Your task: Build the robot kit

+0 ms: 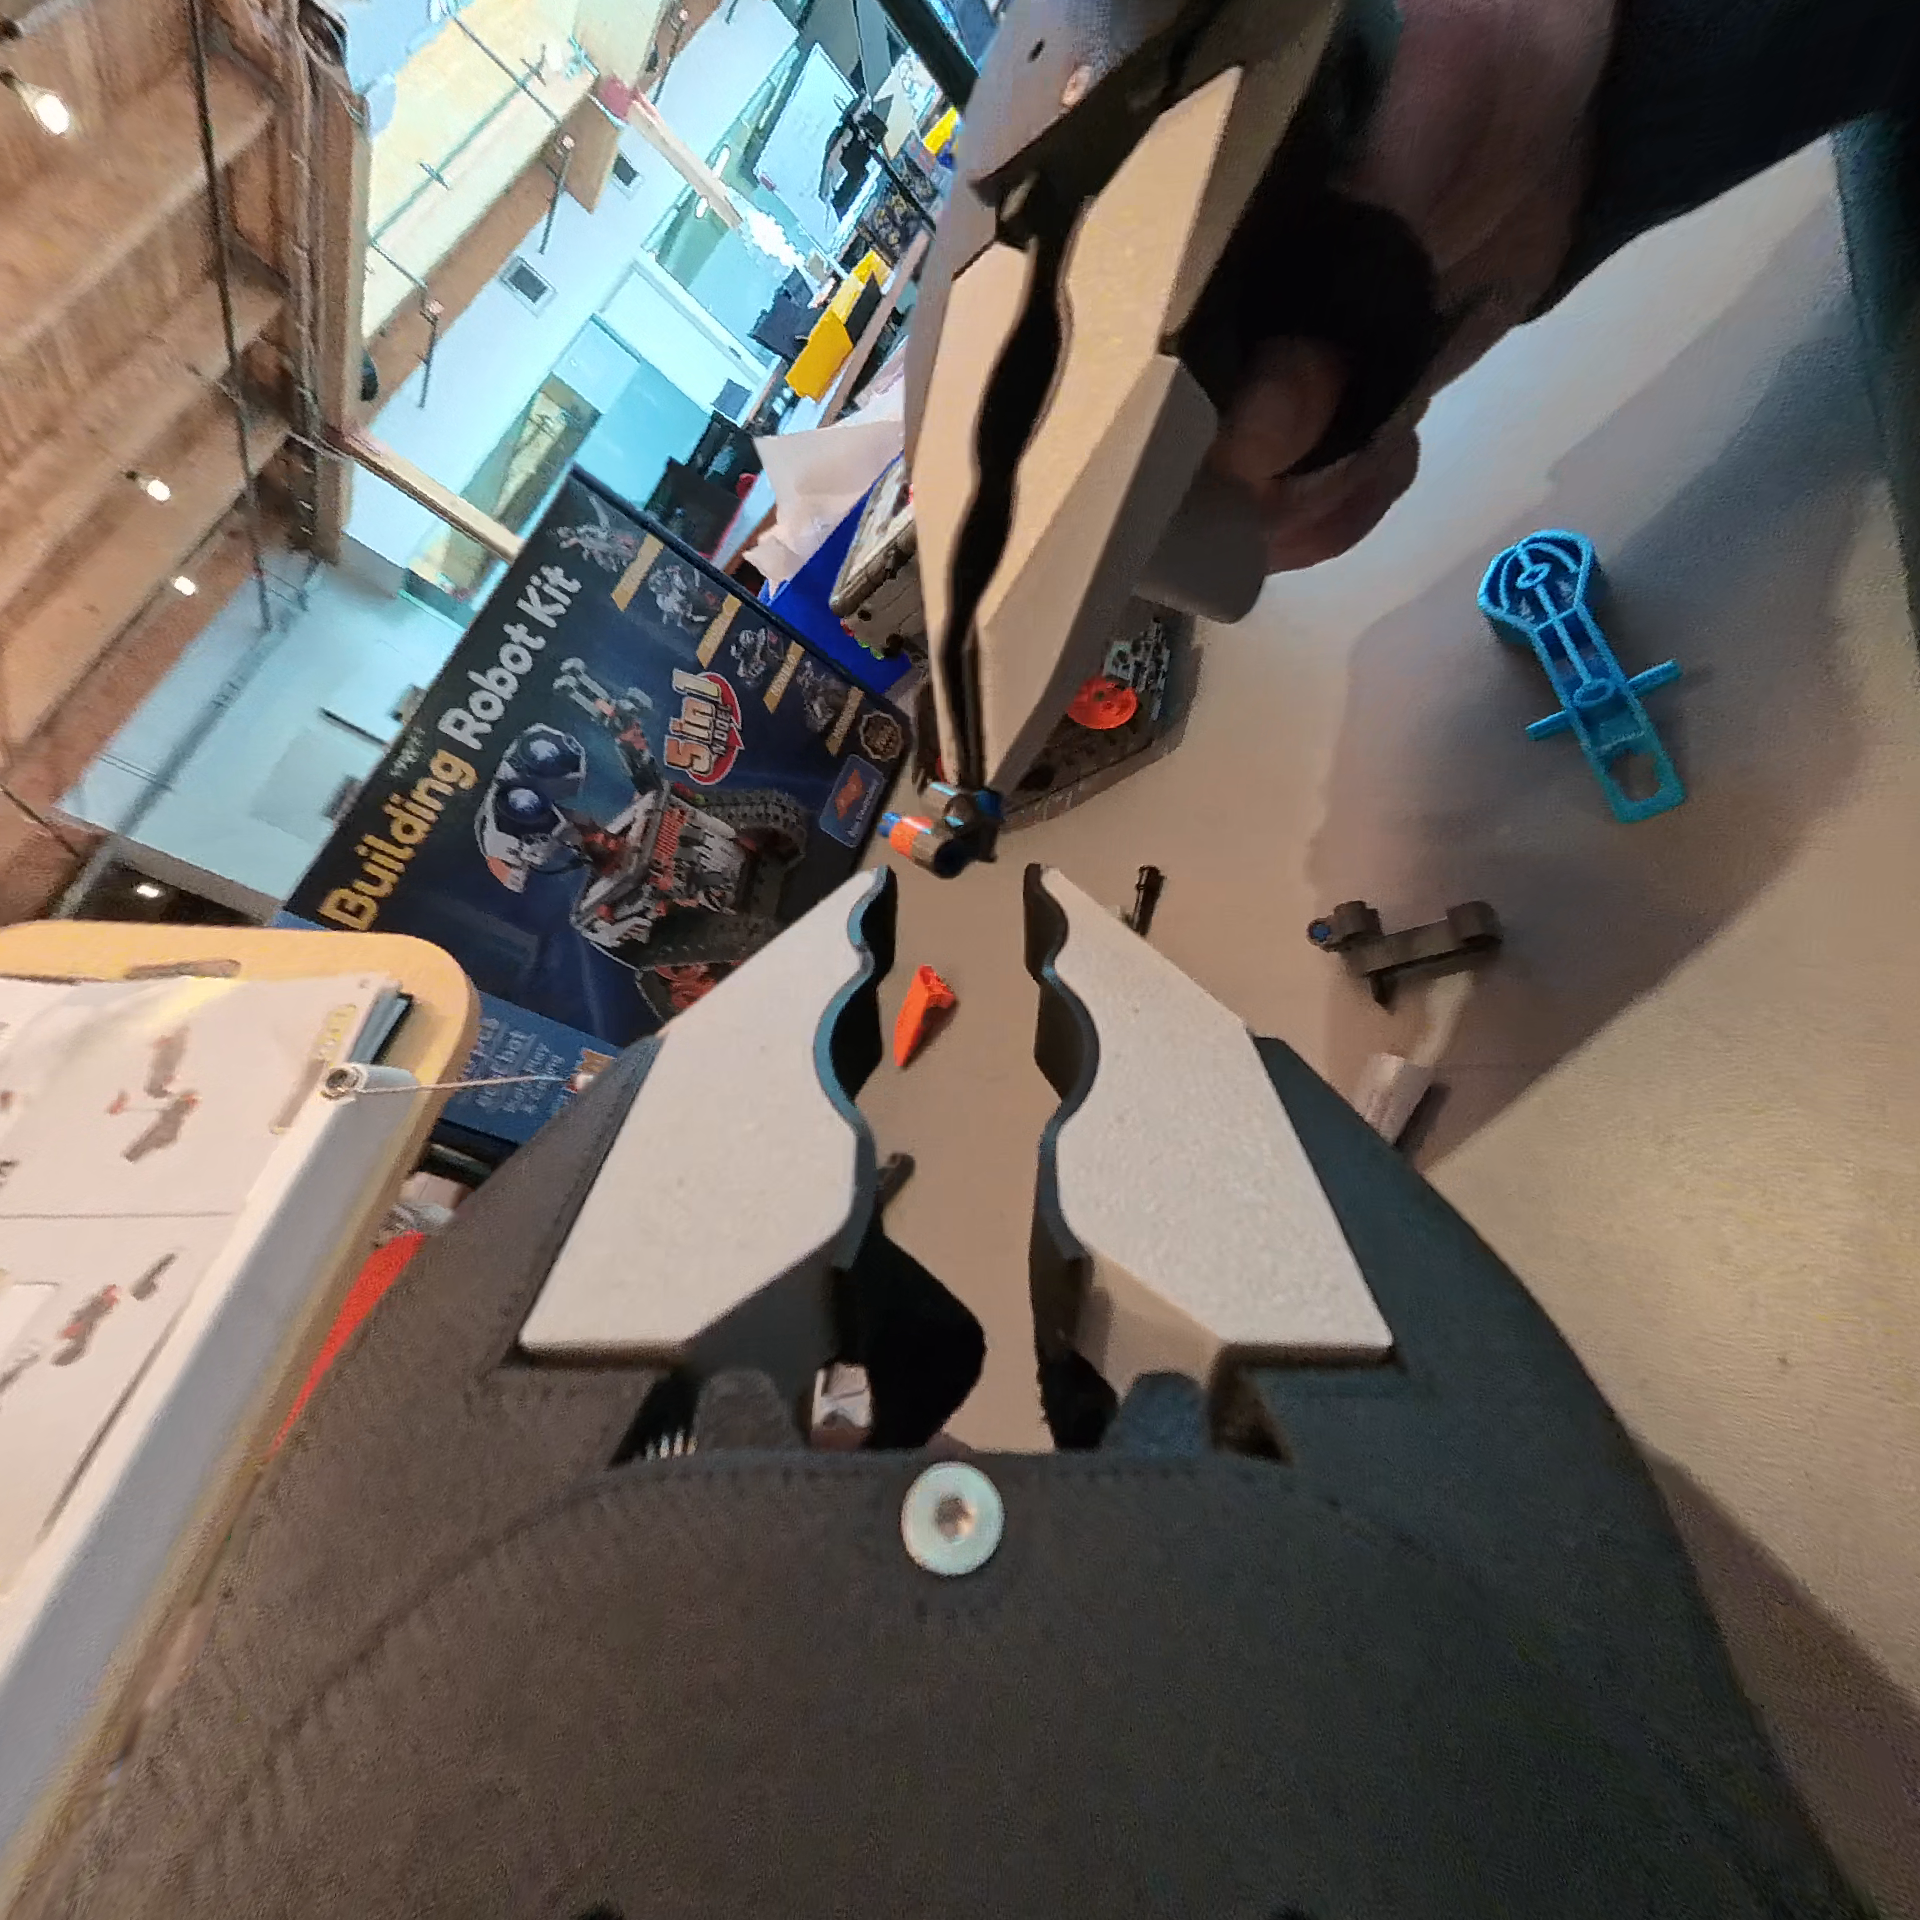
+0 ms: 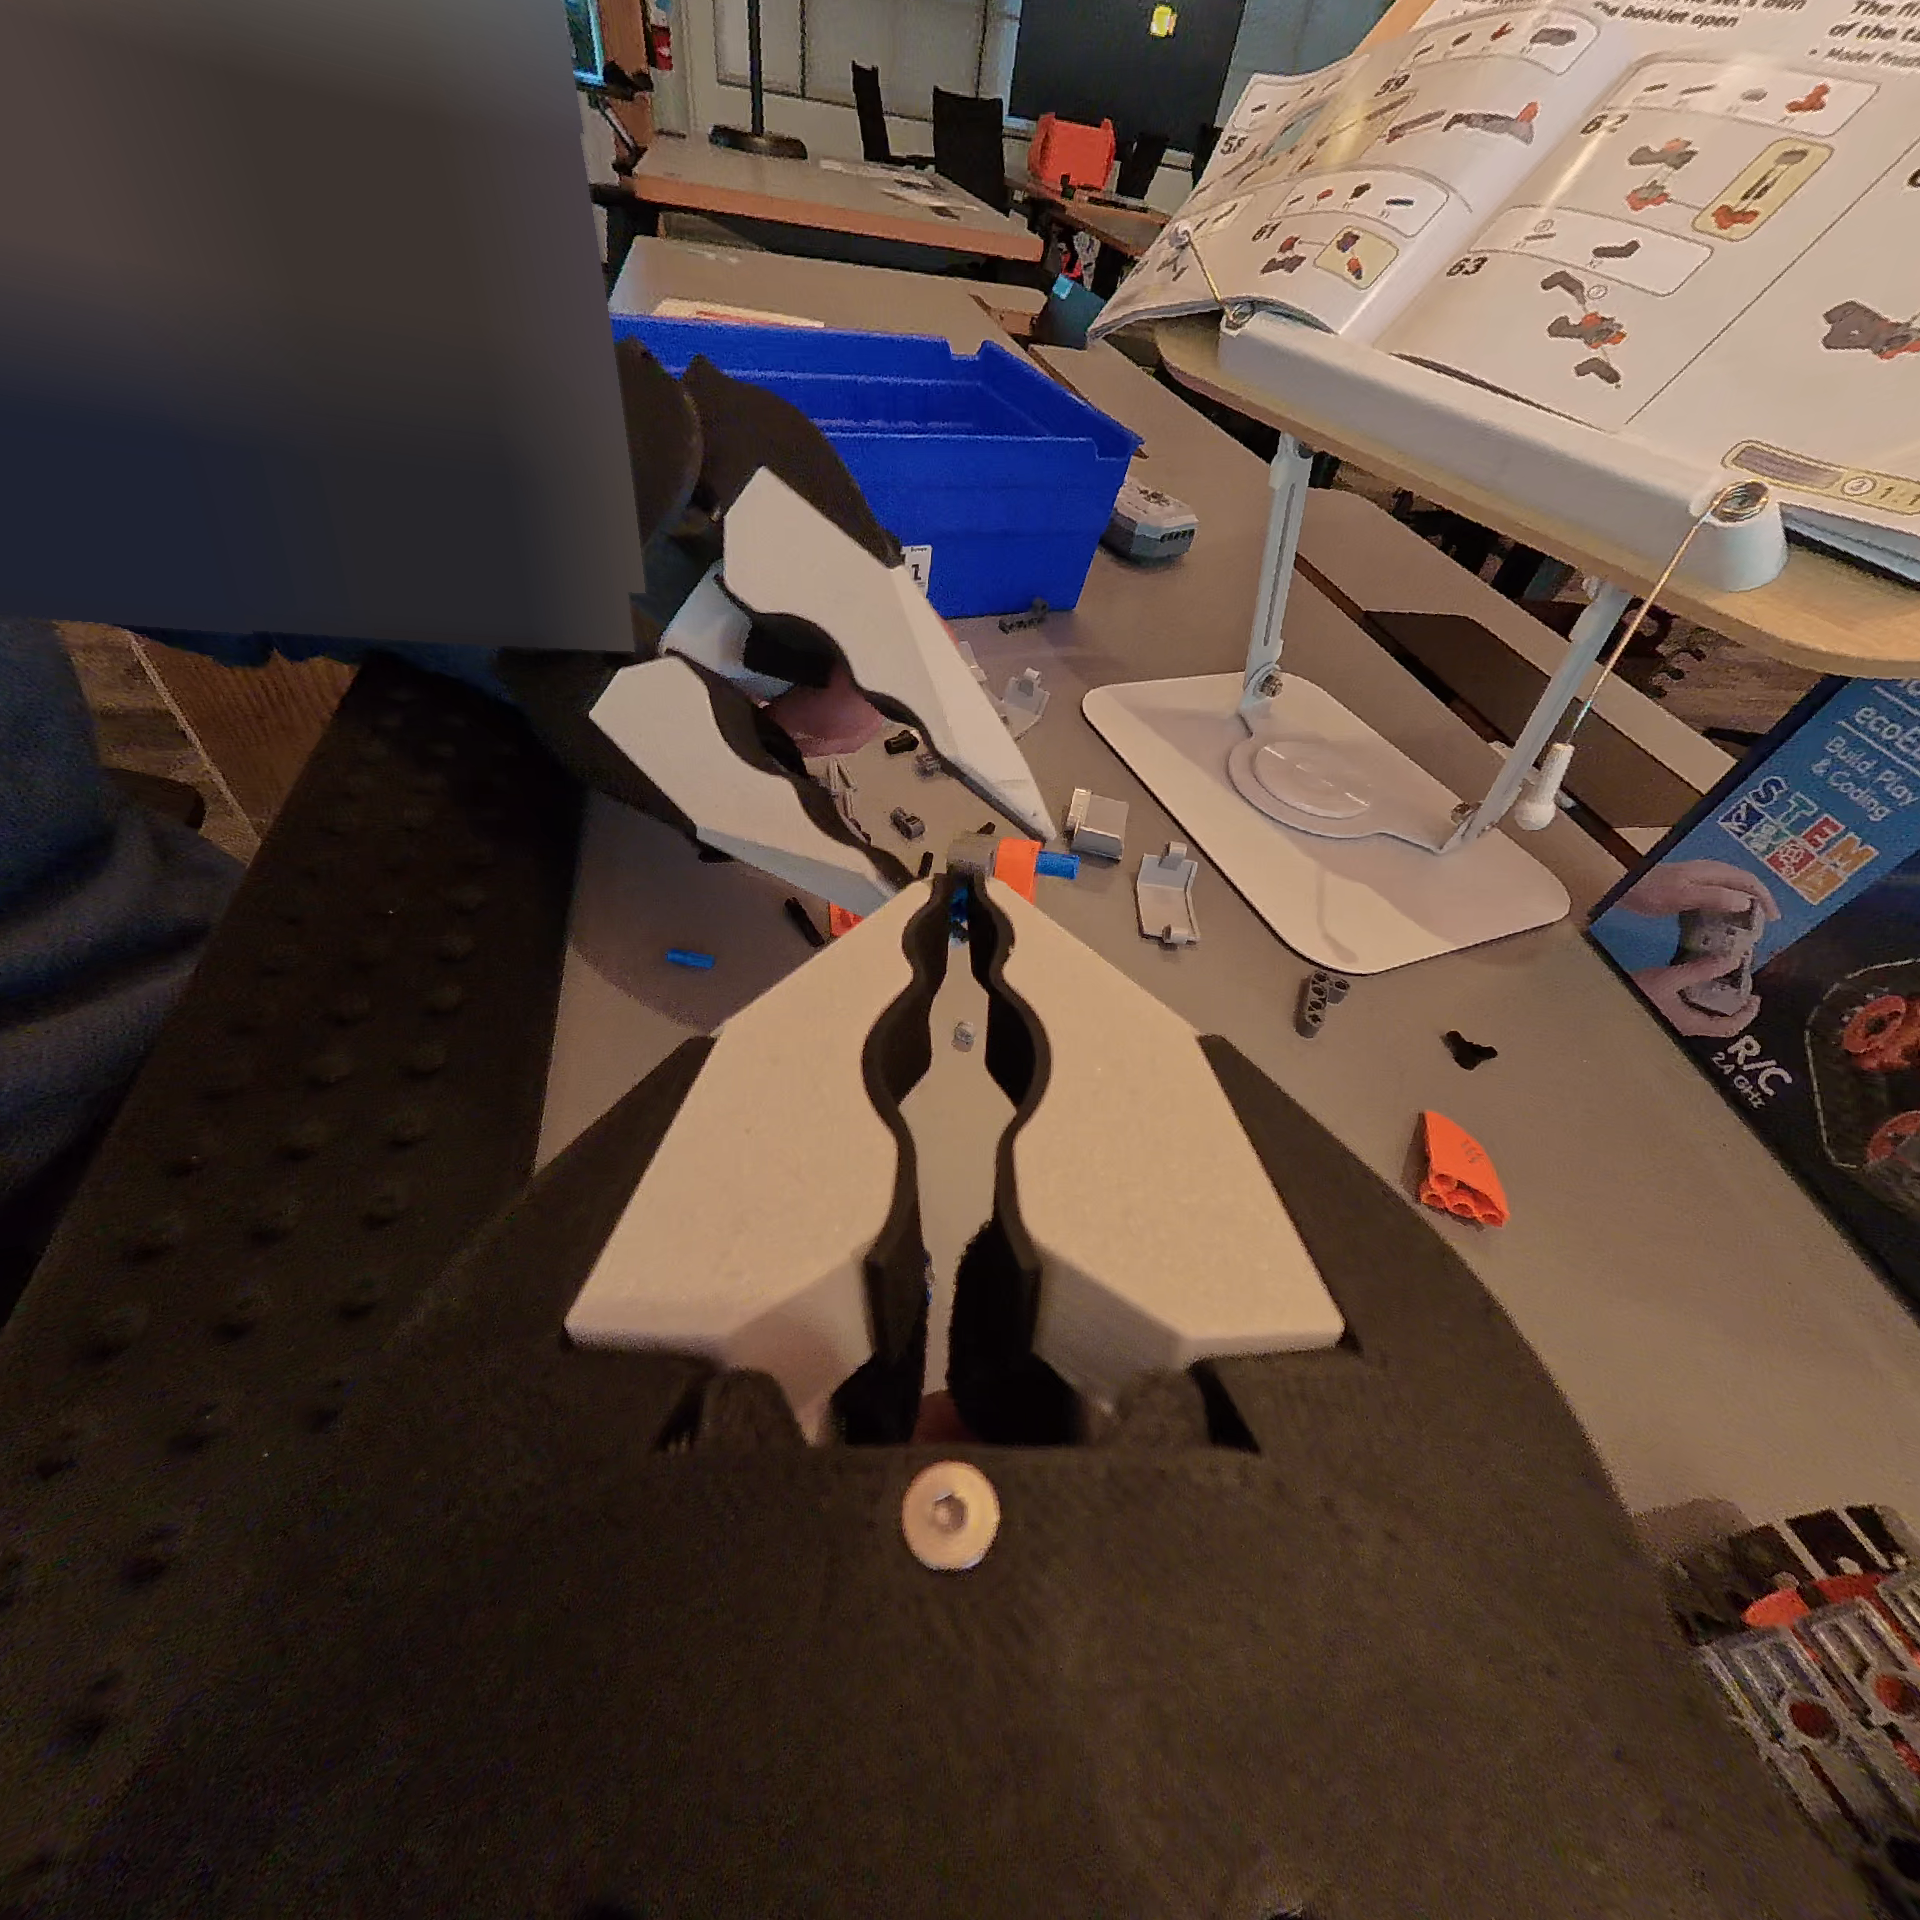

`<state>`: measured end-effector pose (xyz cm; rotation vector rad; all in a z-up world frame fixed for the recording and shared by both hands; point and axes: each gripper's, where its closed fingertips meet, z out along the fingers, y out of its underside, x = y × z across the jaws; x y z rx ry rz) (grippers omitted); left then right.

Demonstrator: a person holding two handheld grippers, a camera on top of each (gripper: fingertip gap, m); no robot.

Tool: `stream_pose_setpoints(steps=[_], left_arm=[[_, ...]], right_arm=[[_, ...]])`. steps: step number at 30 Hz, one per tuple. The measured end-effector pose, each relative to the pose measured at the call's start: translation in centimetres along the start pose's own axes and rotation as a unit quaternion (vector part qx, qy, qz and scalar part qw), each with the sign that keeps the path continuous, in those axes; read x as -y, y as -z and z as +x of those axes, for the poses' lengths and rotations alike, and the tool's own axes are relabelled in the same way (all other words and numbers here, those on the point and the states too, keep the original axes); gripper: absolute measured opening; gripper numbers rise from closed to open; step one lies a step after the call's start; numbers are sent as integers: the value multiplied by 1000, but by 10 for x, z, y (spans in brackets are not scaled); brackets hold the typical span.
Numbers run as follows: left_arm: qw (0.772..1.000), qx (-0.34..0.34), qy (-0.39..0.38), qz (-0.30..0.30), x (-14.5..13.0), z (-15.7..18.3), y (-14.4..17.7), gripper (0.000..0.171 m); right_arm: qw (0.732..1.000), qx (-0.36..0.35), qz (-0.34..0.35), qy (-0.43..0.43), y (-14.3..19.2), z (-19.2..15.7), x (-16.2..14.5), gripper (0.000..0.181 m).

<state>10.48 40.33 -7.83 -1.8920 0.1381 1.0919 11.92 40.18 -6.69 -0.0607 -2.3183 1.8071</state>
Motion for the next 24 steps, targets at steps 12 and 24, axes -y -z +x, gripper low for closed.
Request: stream_pose_setpoints(steps=[12, 24], left_arm=[[994, 71, -87, -6, 8, -7, 1, 17], [994, 75, -83, -4, 9, -10, 3, 14]], right_arm=[[999, 14, 18, -49, -1, 0, 4, 1], [998, 9, 33, -59, -3, -1, 10, 2]])
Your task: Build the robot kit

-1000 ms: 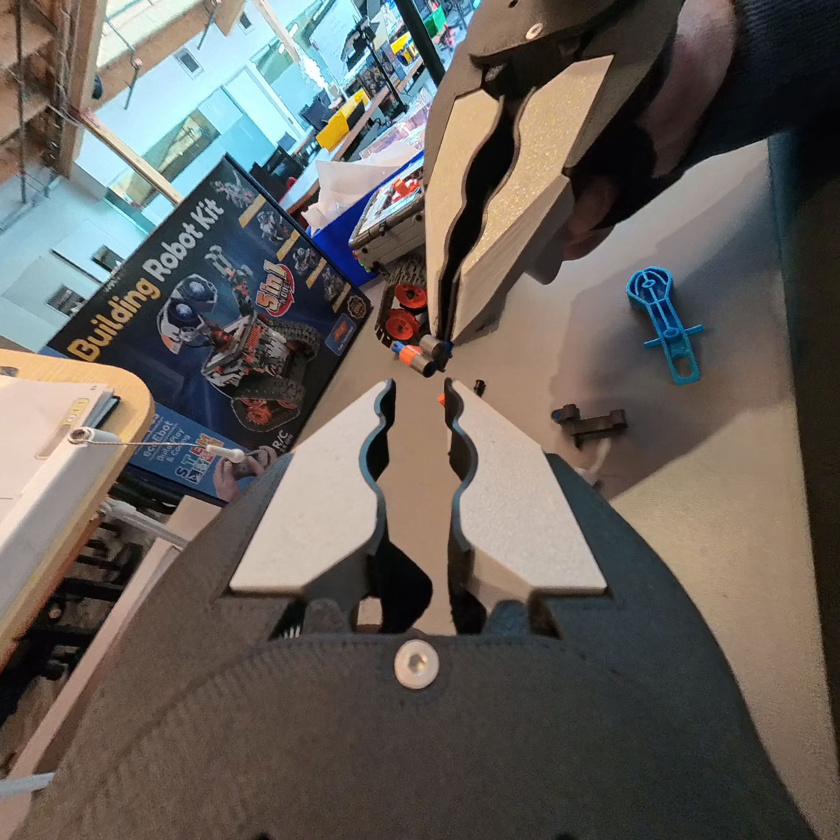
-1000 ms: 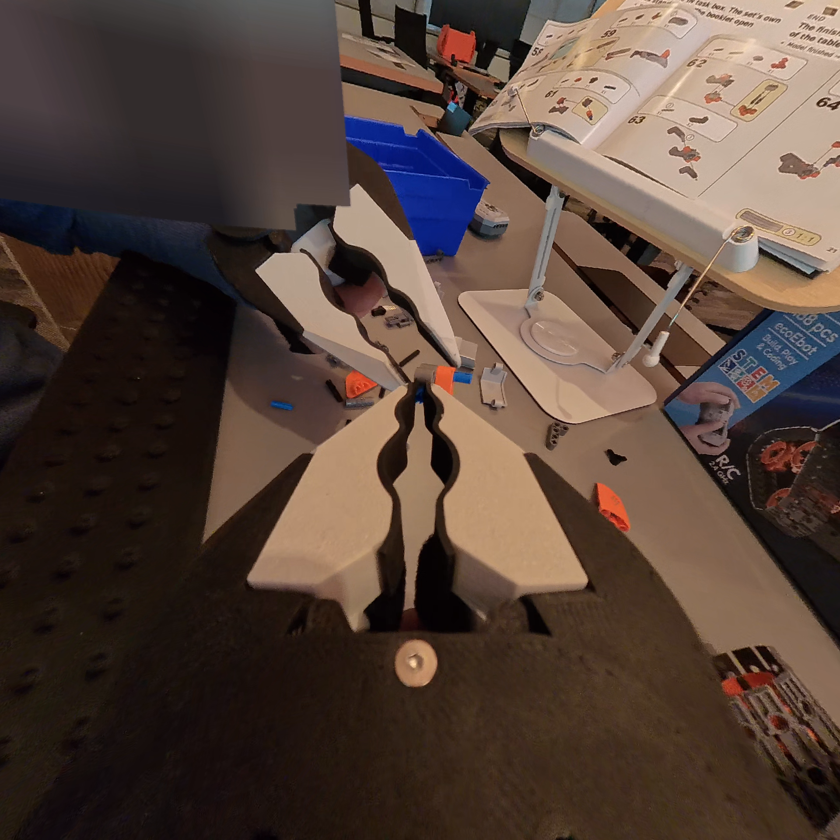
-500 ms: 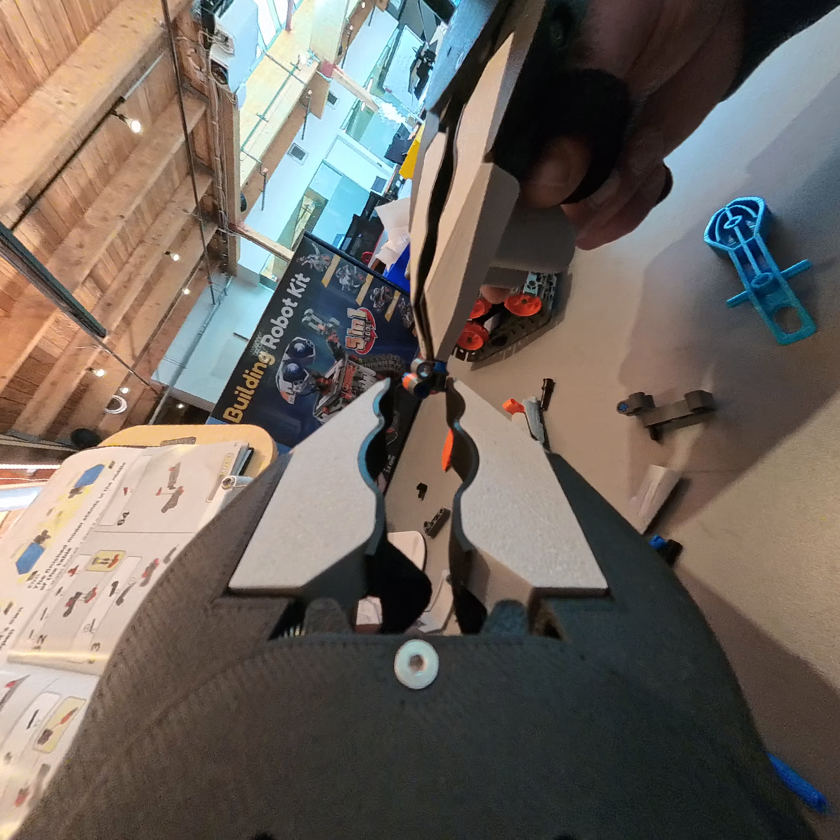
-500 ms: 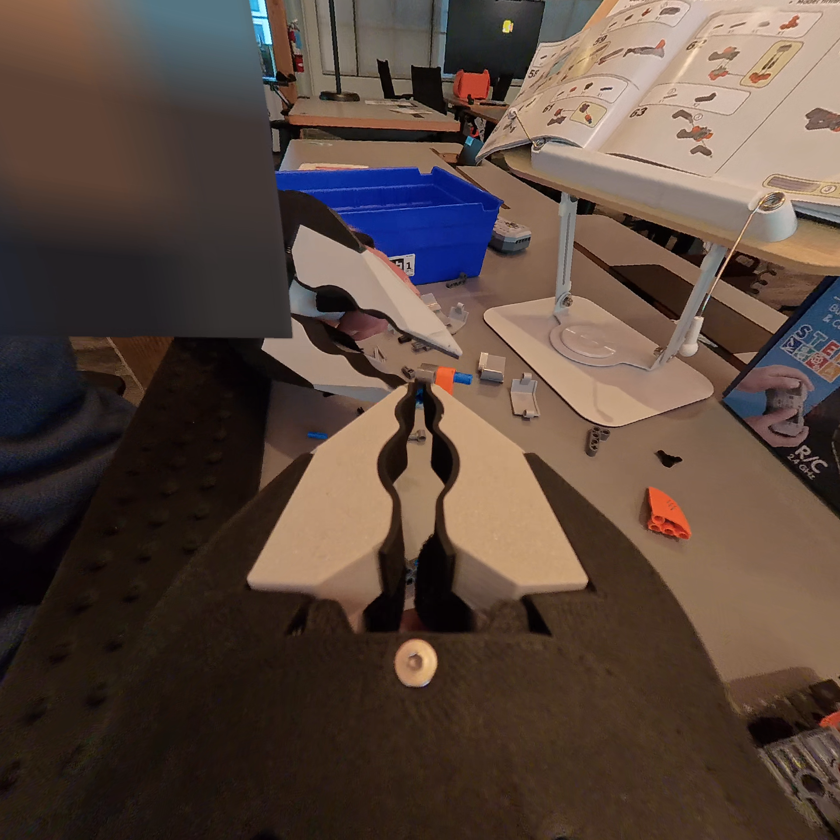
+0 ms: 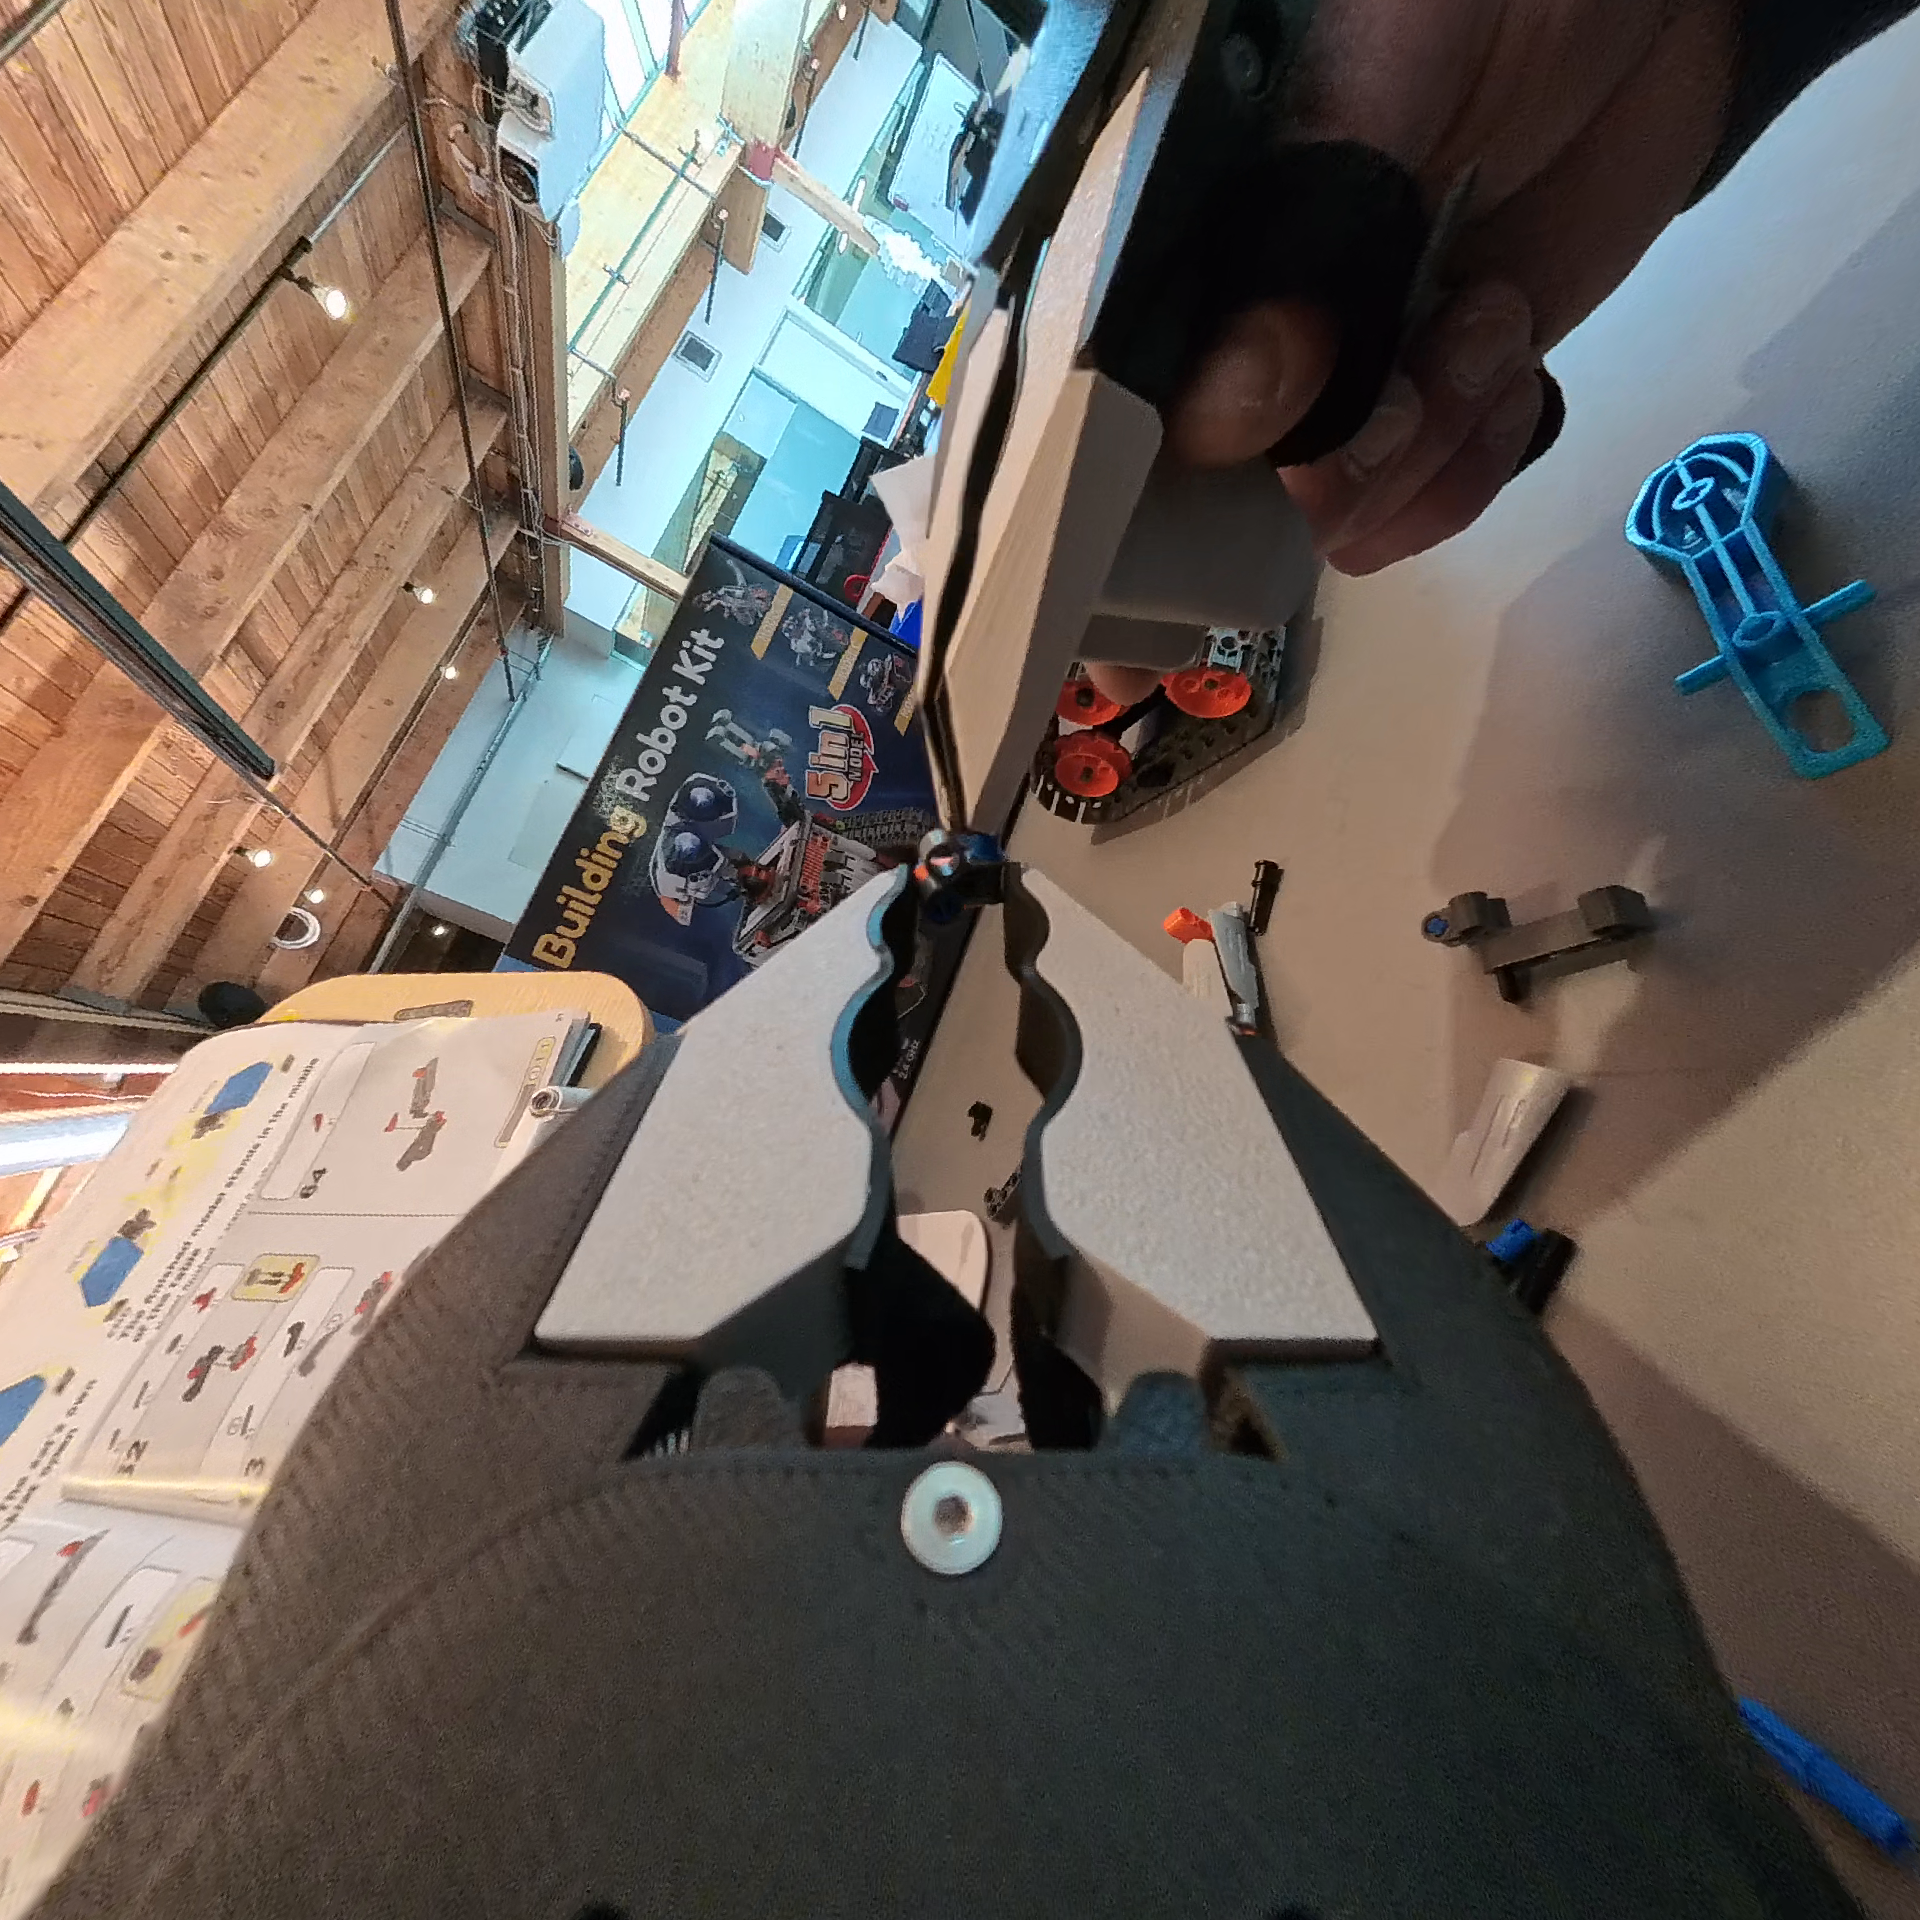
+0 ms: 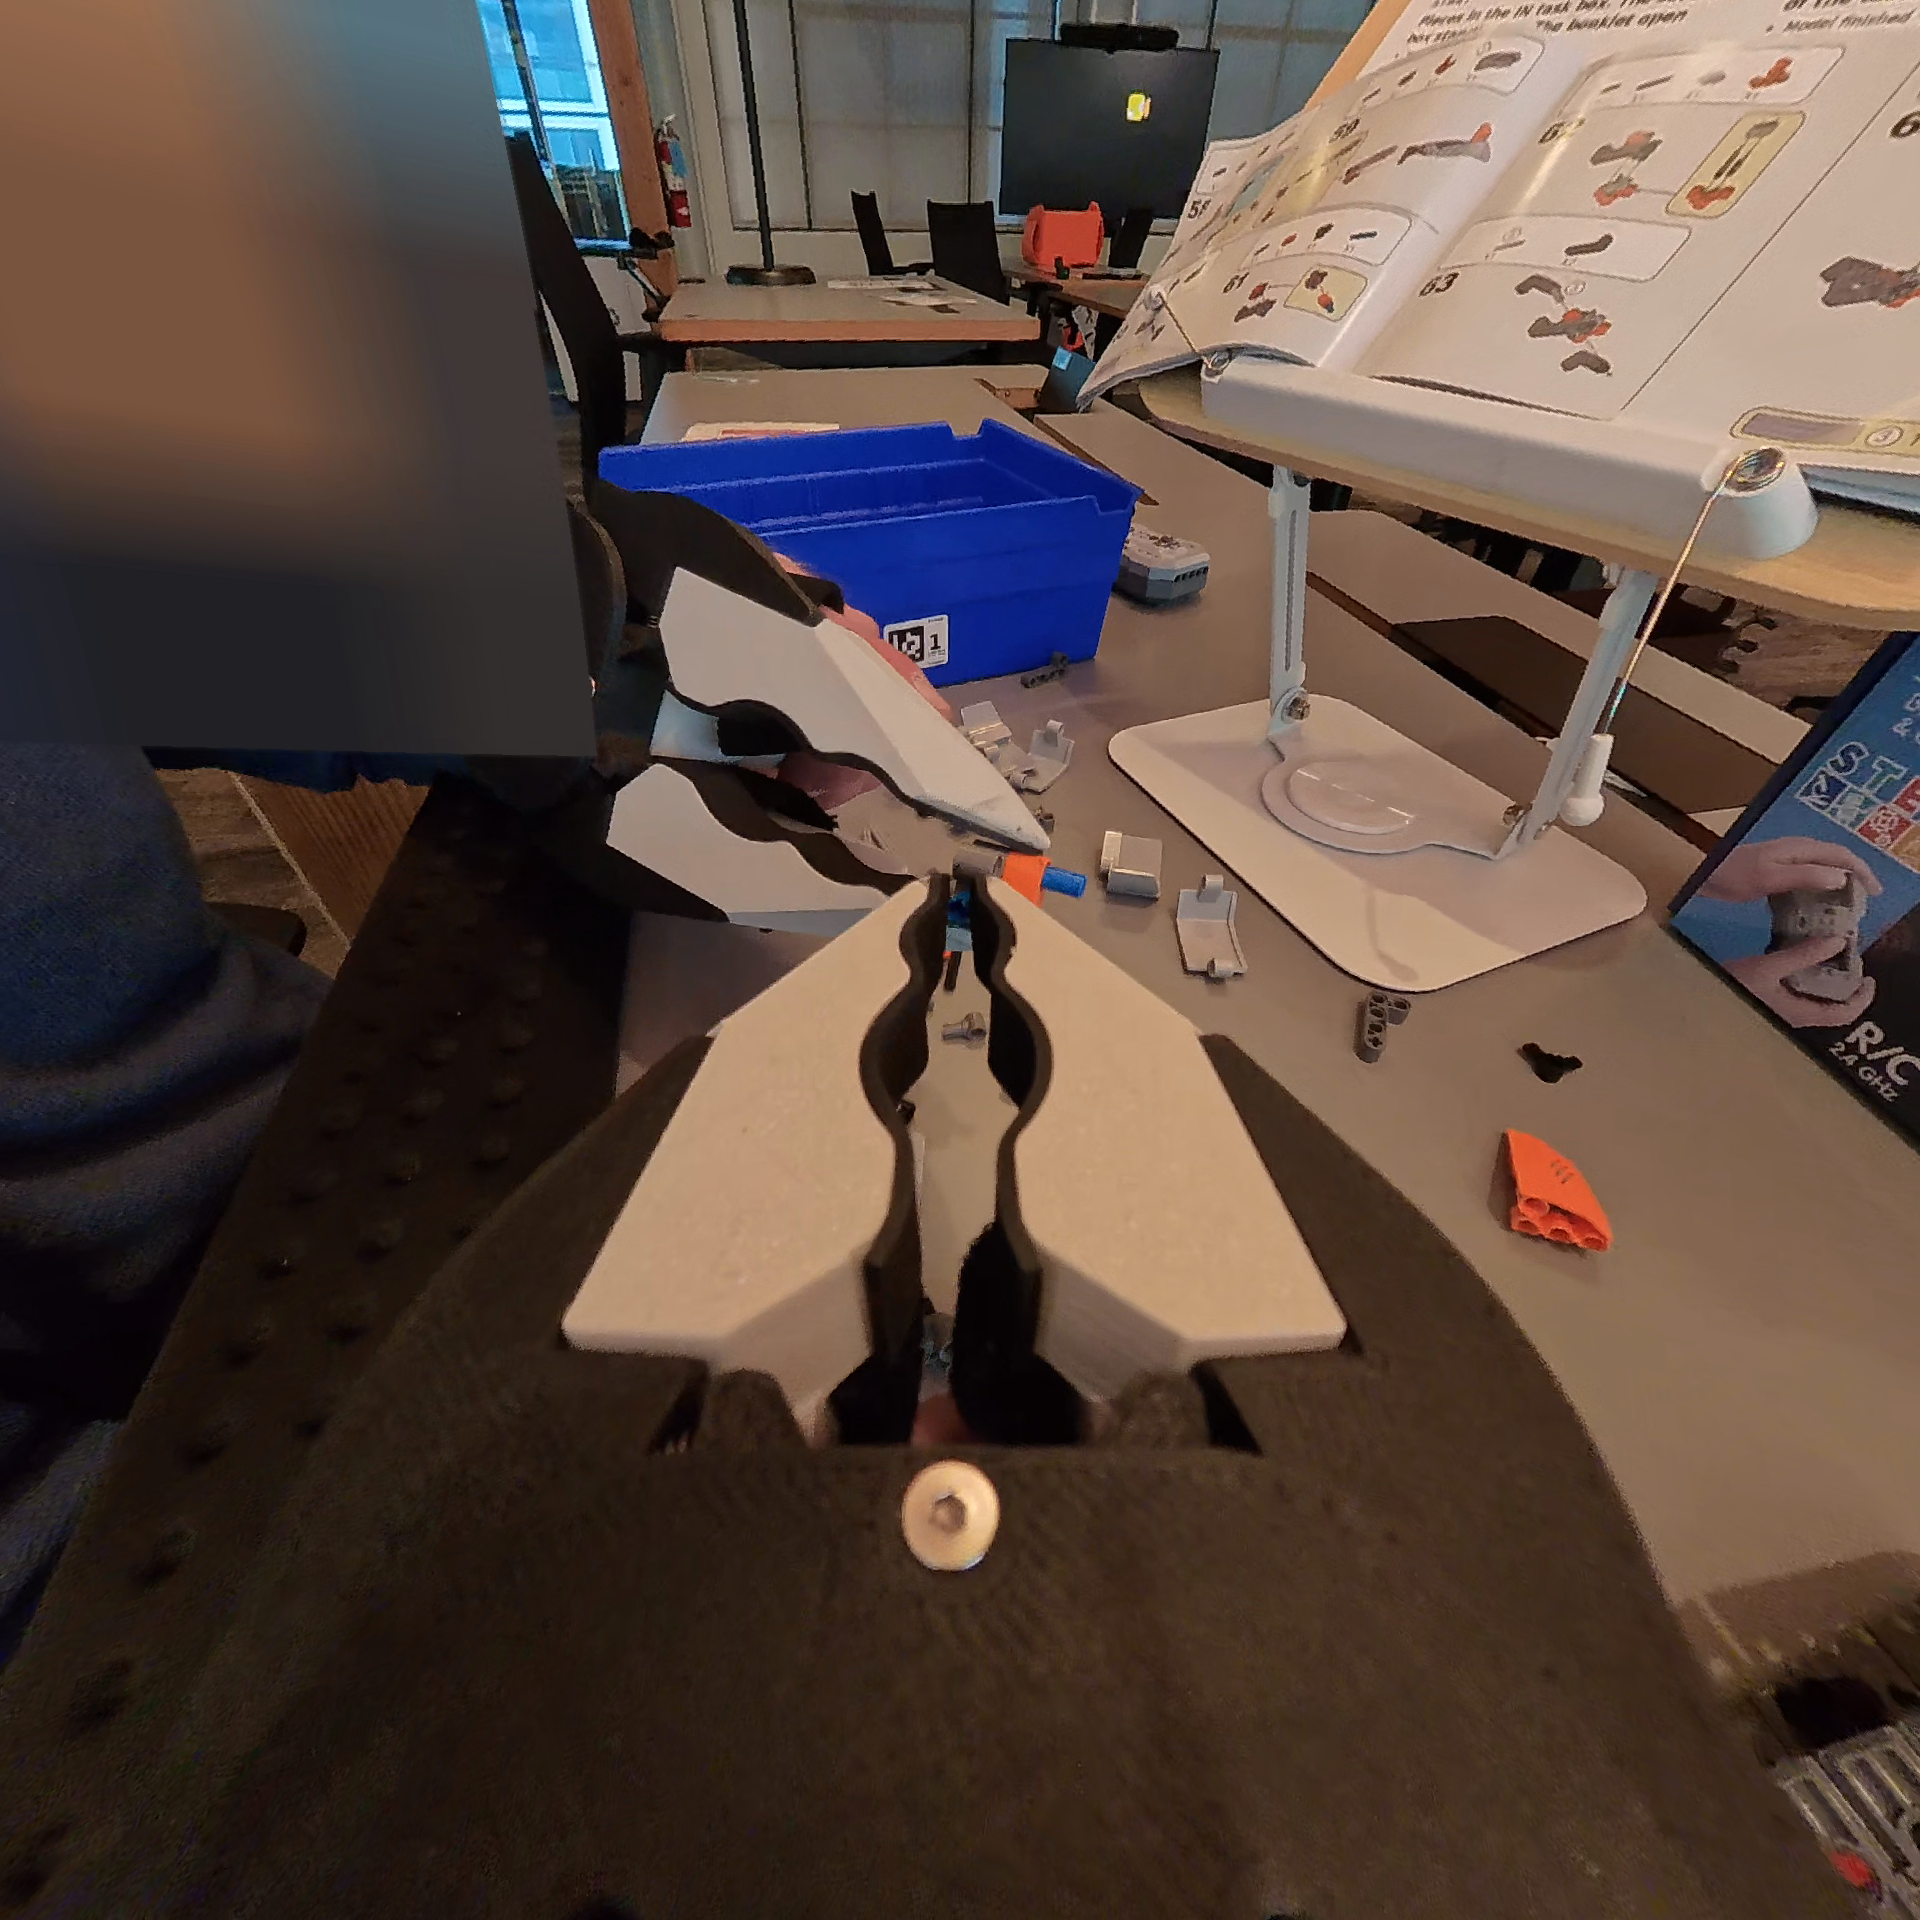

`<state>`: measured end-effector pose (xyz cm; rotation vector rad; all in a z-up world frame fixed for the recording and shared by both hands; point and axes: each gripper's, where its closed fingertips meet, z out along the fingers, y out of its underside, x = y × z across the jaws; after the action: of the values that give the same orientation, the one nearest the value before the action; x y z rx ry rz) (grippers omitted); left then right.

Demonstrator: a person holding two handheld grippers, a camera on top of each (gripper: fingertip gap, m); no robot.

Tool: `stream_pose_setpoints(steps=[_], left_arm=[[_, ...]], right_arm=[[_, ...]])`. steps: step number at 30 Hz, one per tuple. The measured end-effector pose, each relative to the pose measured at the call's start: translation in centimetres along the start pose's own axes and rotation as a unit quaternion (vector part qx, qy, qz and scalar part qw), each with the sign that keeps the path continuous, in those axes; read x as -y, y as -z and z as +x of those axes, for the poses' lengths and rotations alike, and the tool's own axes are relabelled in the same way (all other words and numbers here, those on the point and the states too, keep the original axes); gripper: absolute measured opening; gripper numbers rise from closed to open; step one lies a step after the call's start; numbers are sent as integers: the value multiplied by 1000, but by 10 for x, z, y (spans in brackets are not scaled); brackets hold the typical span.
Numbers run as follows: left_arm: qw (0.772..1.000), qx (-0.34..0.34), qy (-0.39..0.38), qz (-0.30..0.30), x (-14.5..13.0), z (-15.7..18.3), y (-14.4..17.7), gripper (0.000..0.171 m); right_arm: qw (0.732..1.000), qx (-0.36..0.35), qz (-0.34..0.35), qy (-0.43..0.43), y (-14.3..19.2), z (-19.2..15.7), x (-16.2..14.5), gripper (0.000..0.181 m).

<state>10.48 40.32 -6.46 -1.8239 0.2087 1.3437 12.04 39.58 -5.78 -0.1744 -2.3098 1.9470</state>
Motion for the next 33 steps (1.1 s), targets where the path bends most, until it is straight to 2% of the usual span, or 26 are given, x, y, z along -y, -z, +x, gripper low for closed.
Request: stream_pose_setpoints(steps=[7, 11, 16, 21, 25, 29, 33], left_arm=[[995, -25, 92, 27, 2, -7, 2, 14], [982, -53, 174, 56, 6, -12, 5, 15], [961, -84, 250, 82, 8, -16, 7, 14], [912, -148, 362, 122, 14, -17, 11, 14], [872, -187, 429, 147, 18, -17, 13, 14], [840, -220, 468, 164, 24, -16, 16, 14], [823, -240, 487, 165, 26, -13, 17, 14]], right_arm=[[999, -25, 5, 48, 5, 4, 6, 17], [982, -82, -14, 170, 4, 4, 5, 13], [950, -142, -30, 277, 1, 7, 6, 16], [895, -205, -43, 394, 1, 10, 13, 20], [865, -226, -51, 445, -2, 6, 15, 17], [836, -247, -60, 486, -3, 8, 16, 10], [801, -260, -58, 536, -3, 2, 19, 6]])
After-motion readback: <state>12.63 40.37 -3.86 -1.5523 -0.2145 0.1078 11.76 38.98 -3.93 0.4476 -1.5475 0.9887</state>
